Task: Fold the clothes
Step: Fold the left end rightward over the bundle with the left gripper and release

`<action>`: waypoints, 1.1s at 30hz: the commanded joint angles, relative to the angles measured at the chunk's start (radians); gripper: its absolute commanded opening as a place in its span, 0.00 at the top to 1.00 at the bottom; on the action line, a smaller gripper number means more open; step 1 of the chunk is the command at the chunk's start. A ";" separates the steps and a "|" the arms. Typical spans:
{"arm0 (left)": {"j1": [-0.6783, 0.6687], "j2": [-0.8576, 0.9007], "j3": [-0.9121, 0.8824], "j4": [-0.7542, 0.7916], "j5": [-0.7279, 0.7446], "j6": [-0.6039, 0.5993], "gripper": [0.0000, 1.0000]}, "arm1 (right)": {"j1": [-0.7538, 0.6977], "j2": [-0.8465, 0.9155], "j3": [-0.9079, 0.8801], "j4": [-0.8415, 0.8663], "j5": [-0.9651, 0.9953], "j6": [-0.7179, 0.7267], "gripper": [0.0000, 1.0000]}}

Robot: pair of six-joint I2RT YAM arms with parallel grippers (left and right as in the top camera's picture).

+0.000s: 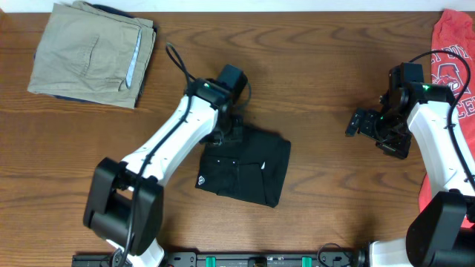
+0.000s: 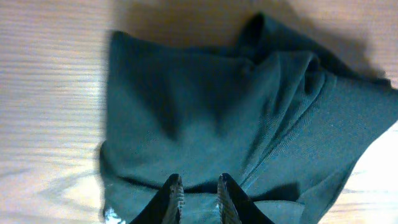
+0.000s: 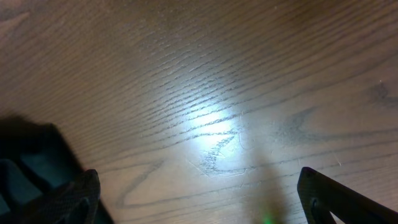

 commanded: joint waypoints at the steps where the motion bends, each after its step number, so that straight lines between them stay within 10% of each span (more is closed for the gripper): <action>1: -0.034 0.042 -0.061 0.053 0.106 0.047 0.80 | 0.005 -0.005 0.011 -0.001 -0.004 -0.009 0.01; 15: -0.245 0.153 -0.127 0.241 0.127 -0.008 0.79 | 0.005 -0.005 0.011 -0.001 -0.004 -0.009 0.01; 25: -0.243 0.065 -0.013 0.091 0.122 0.002 0.81 | 0.005 -0.005 0.011 -0.001 -0.004 -0.009 0.01; 27: -0.228 0.031 0.016 0.048 0.097 0.001 0.71 | 0.005 -0.005 0.011 -0.001 -0.004 -0.009 0.01; 31: -0.148 -0.056 0.044 -0.051 -0.018 0.002 0.04 | 0.005 -0.005 0.011 -0.001 -0.003 -0.009 0.01; 33: -0.075 -0.087 0.044 -0.083 -0.039 0.034 0.02 | 0.005 -0.005 0.011 -0.001 -0.003 -0.009 0.01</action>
